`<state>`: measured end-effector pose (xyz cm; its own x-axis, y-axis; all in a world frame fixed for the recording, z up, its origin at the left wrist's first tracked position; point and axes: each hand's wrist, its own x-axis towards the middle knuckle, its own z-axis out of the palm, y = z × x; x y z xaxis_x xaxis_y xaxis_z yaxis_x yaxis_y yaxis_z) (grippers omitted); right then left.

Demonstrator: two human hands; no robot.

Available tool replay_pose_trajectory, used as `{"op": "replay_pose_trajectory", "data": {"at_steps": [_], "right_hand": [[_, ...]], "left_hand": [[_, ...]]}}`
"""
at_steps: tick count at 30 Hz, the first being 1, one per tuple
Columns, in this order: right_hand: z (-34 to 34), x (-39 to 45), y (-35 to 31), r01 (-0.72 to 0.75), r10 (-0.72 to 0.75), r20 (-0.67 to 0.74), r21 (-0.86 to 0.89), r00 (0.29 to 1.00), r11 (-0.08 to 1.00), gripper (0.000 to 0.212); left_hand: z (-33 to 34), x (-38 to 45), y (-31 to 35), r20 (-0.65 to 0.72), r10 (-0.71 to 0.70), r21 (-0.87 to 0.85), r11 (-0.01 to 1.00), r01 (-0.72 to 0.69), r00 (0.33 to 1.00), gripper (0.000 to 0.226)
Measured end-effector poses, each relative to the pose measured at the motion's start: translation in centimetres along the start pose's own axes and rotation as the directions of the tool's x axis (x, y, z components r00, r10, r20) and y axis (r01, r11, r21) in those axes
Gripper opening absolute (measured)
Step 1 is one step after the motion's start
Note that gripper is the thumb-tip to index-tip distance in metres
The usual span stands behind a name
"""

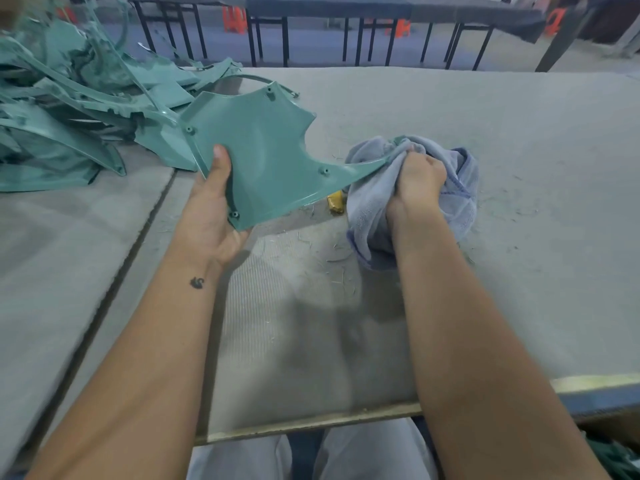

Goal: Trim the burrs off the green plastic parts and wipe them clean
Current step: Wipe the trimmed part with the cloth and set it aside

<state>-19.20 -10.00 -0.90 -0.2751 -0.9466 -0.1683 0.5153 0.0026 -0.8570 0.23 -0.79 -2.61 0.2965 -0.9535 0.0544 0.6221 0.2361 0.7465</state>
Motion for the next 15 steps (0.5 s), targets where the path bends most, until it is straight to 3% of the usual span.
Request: {"op": "replay_pose_trajectory", "data": {"at_steps": [6,11,15], "right_hand": [[1.1,-0.9,1.2,0.128,-0.104,0.103,-0.266,0.989,0.955,0.014],[1.6,-1.4,1.8,0.143,-0.104,0.215,-0.171,0.971,0.975,0.013],[1.0,-1.2,1.3,0.140,-0.123,0.090,-0.214,0.988,0.967,0.014]], "left_hand": [[0.8,0.6,-1.4,-0.091,0.035,0.073,0.997,-0.029,0.995,0.039],[0.9,1.0,-1.8,-0.134,0.115,0.253,0.964,-0.078,0.984,0.024],[0.3,0.9,-1.8,-0.173,0.268,0.506,0.850,-0.148,0.948,0.059]]}}
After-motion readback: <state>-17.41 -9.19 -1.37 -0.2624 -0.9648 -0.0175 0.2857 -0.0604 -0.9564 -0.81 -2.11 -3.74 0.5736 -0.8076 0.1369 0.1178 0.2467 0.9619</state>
